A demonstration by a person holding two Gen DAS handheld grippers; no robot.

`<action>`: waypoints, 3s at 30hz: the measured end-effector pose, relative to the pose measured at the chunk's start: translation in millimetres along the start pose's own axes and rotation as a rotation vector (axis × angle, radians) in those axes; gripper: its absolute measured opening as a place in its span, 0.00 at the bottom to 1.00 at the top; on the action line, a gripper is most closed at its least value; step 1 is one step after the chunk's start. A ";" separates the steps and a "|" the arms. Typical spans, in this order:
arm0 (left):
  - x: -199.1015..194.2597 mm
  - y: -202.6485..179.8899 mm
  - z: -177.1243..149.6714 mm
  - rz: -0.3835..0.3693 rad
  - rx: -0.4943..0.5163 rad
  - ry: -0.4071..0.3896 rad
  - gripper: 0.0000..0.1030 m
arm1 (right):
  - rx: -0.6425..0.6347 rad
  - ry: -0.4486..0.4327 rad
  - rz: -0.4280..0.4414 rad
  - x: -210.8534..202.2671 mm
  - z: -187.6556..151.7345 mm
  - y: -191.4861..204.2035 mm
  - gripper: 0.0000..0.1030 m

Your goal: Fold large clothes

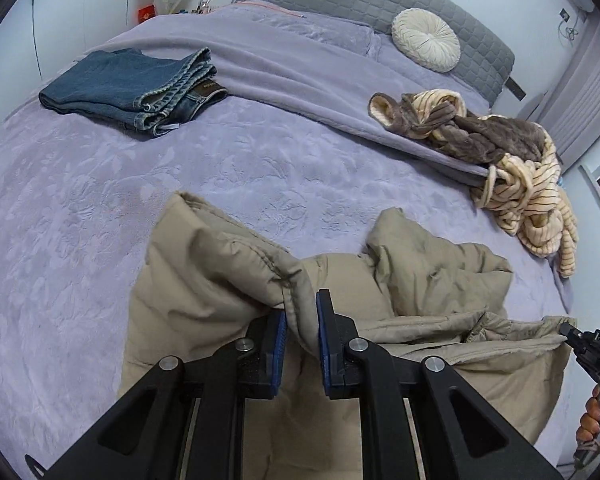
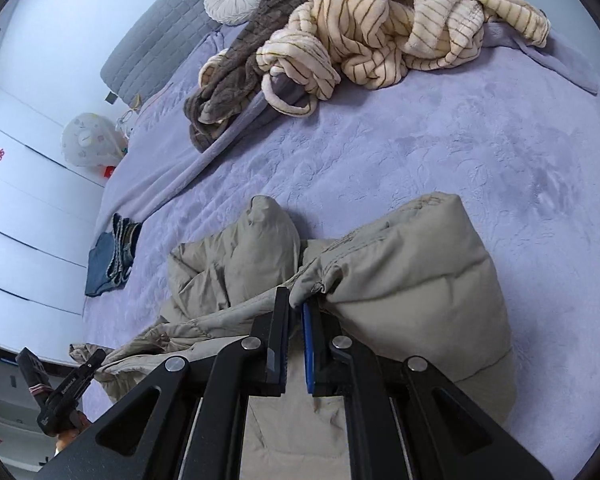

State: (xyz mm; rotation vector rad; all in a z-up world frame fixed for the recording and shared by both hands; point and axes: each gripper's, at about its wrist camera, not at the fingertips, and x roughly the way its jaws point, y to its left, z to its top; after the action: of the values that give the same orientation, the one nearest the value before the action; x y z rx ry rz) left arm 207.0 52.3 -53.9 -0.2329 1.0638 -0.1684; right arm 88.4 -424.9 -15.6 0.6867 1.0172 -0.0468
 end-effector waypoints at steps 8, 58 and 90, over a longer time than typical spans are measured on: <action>61.1 -2.4 10.1 0.103 0.061 0.074 0.16 | 0.105 0.053 -0.048 57.9 2.3 -28.2 0.07; 93.4 49.3 7.7 0.290 0.055 0.050 0.49 | 0.079 0.019 -0.258 68.9 5.6 -63.8 0.04; -11.7 75.8 -173.7 -0.104 -0.240 0.291 1.00 | 0.396 0.105 0.095 -22.4 -191.0 -98.9 1.00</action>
State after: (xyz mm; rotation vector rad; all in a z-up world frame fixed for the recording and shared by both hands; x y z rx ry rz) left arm 50.6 109.4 -145.2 -0.4923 1.3636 -0.1715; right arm -104.0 -404.7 -112.1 1.1071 1.0862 -0.1324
